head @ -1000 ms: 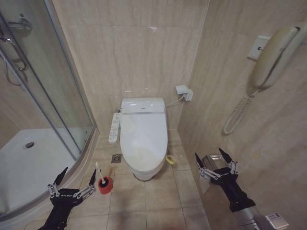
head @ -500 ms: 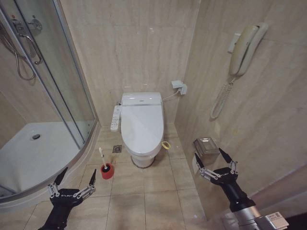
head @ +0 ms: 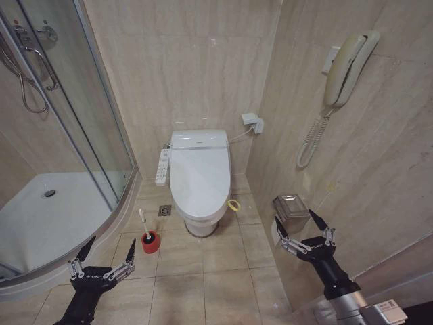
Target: Open the toilet lid, clean the toilet bowl with a toilet brush, close the toilet lid, and flush.
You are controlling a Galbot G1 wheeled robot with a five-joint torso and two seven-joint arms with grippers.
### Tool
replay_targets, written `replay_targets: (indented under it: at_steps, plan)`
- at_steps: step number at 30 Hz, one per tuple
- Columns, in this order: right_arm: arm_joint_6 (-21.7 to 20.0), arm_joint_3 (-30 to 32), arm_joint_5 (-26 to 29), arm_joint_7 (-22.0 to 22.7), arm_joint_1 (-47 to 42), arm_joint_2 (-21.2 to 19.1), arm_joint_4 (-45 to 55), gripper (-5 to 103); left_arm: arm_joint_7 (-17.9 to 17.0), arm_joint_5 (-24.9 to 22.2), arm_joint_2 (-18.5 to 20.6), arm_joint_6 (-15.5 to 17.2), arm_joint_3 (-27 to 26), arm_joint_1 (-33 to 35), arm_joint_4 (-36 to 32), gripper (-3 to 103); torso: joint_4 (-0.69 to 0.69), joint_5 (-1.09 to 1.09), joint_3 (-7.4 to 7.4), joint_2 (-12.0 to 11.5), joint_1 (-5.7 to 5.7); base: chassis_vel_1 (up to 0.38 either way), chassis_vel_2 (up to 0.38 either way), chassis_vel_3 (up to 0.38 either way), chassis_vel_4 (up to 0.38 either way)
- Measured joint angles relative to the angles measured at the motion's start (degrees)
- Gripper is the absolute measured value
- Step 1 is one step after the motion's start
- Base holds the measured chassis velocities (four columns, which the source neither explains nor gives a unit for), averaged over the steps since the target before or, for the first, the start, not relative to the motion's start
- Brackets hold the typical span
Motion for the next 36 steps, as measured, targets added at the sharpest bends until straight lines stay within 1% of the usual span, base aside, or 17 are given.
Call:
replay_targets:
  at_steps: [36]
  plan:
    - [0.0,0.0,0.0,0.0,0.0,0.0,0.0,100,0.0,0.0,0.0,0.0,0.0,0.0,0.0,100,0.0,0.0,-0.01,0.0,-0.01,0.0,0.0,0.0,0.0]
